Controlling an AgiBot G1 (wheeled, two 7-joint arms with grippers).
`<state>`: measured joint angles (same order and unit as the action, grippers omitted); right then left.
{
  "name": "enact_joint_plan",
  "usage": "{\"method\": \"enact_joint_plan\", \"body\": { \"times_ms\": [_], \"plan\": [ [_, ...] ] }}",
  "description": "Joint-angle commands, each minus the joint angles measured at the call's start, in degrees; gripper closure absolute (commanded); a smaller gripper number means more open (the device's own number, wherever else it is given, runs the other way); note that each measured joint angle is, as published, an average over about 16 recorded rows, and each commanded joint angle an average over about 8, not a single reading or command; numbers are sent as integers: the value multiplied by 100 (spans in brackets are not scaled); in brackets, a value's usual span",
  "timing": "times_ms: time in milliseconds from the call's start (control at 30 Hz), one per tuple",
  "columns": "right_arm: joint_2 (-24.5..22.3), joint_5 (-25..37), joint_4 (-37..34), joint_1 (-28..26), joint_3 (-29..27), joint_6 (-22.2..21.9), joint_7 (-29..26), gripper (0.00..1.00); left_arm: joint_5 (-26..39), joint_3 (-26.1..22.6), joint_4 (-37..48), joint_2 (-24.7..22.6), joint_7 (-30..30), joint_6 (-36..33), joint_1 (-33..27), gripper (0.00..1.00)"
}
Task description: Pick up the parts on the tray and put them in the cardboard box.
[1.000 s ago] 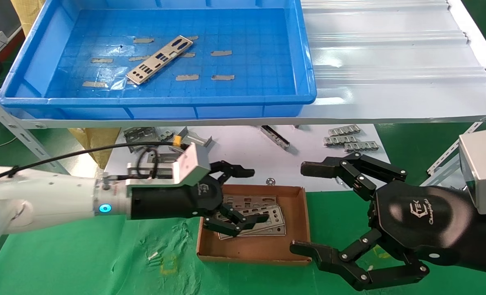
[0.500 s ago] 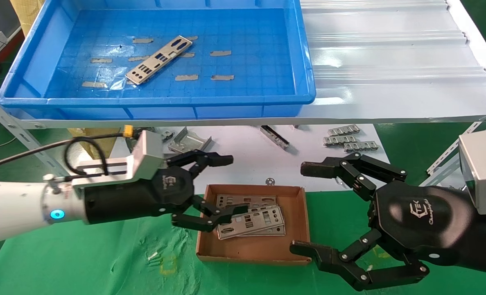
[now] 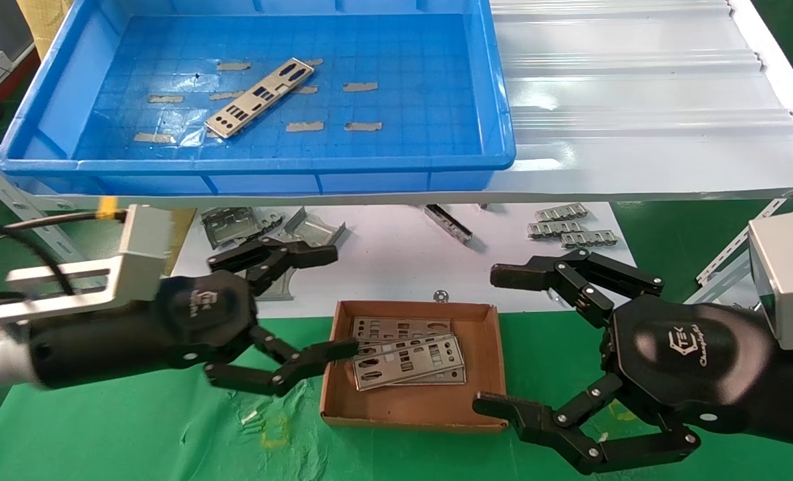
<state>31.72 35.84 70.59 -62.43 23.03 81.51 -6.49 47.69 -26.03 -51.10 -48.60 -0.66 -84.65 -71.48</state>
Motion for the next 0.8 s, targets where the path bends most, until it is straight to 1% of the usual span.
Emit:
{"method": "enact_joint_plan", "body": {
  "times_ms": [33, 533, 800],
  "plan": [
    [0, 0, 0, 0, 0, 0, 0, 0, -56, 97, -218, 132, 111, -10, 96, 0],
    [0, 0, 0, 0, 0, 0, 0, 0, -484, 830, -1864, 1126, 946, -87, 822, 0],
    [-1, -1, -1, 1, 0, -1, 0, 0, -632, 1072, -2408, 1451, 1188, -115, 1060, 0]
  ]
}}
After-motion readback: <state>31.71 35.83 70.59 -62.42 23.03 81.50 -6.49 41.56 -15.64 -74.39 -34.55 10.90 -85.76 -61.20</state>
